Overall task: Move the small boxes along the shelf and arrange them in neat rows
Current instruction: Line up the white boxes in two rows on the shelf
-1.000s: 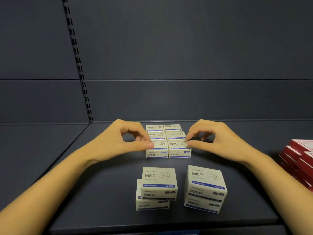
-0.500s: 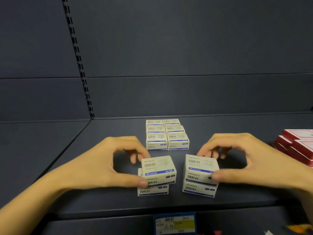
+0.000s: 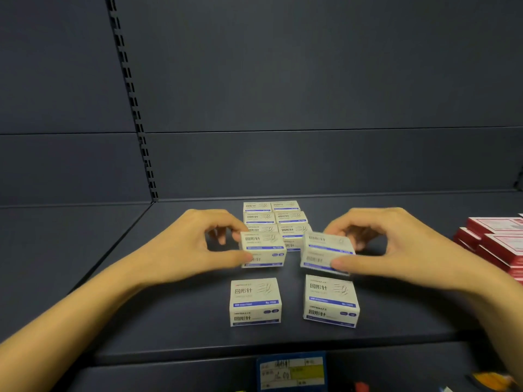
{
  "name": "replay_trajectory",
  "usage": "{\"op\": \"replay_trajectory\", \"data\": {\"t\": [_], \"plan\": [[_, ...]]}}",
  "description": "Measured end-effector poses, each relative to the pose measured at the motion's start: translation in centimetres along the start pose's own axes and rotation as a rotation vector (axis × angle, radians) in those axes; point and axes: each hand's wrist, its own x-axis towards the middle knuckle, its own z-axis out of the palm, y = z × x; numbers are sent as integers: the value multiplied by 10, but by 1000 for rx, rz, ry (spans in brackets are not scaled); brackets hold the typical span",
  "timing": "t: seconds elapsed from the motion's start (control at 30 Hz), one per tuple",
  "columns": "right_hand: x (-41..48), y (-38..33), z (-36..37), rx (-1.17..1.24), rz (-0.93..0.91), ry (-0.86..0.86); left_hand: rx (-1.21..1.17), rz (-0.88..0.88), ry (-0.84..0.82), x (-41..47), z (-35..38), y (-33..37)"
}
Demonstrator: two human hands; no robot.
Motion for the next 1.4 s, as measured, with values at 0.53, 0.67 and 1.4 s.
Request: {"op": "replay_trajectory", "data": {"t": [0.53,0.67,1.4], "plan": [[30,38,31,82,50,85,-121,-130,53,1,20,-31],[31,38,34,69,32,109,-137,-139,62,3,21,-31],[-21,16,13,129,7,14,-211,-83,-169,-39,6,-1]]}}
